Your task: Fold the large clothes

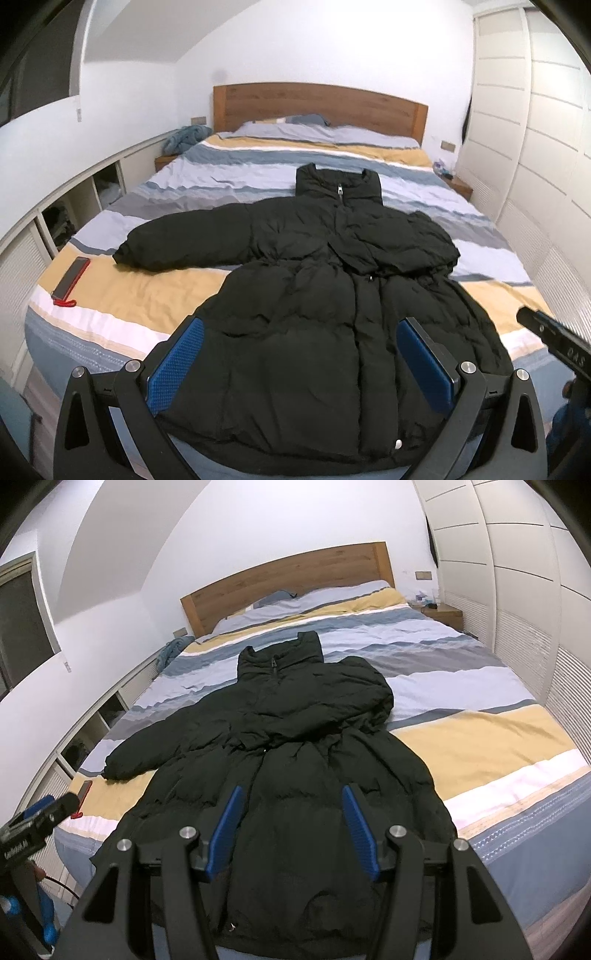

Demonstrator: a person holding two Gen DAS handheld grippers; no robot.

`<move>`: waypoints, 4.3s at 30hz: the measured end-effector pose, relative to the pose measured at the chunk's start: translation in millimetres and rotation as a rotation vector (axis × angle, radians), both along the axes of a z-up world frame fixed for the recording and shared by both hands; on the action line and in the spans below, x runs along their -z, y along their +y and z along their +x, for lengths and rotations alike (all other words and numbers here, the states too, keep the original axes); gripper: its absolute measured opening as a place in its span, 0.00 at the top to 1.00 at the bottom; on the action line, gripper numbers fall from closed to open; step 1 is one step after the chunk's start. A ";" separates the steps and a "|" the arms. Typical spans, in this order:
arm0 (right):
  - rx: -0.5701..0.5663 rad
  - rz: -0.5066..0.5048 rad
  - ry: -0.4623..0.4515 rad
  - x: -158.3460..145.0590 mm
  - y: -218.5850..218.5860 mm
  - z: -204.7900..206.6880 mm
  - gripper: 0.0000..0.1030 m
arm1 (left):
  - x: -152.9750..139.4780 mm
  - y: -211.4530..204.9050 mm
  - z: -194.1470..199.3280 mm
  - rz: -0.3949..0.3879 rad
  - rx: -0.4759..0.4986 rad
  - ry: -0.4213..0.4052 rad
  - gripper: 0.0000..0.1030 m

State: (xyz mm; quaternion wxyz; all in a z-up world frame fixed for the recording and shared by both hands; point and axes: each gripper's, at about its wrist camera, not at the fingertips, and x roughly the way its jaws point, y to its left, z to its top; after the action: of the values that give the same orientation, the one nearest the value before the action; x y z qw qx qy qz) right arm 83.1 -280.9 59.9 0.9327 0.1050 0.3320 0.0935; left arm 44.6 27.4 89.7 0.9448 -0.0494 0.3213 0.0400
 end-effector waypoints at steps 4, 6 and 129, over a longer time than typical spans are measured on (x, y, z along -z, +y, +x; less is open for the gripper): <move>-0.002 -0.029 -0.018 -3.8 -2.1 -5.4 0.47 | -0.6 0.2 2.1 -0.038 0.003 -0.015 0.01; 0.000 -0.037 -0.030 -6.4 -3.7 -7.6 0.47 | -0.5 -1.1 6.1 -0.039 0.009 -0.006 0.01; 0.122 -0.069 0.052 34.5 -76.5 111.1 0.47 | 94.3 -2.4 268.5 -0.252 0.173 0.307 0.60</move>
State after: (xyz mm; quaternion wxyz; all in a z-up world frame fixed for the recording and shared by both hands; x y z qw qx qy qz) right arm 194.2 -357.4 25.4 0.9309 0.0951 0.3520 0.0222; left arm 313.1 24.9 -4.6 0.8710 -0.1326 0.4671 -0.0748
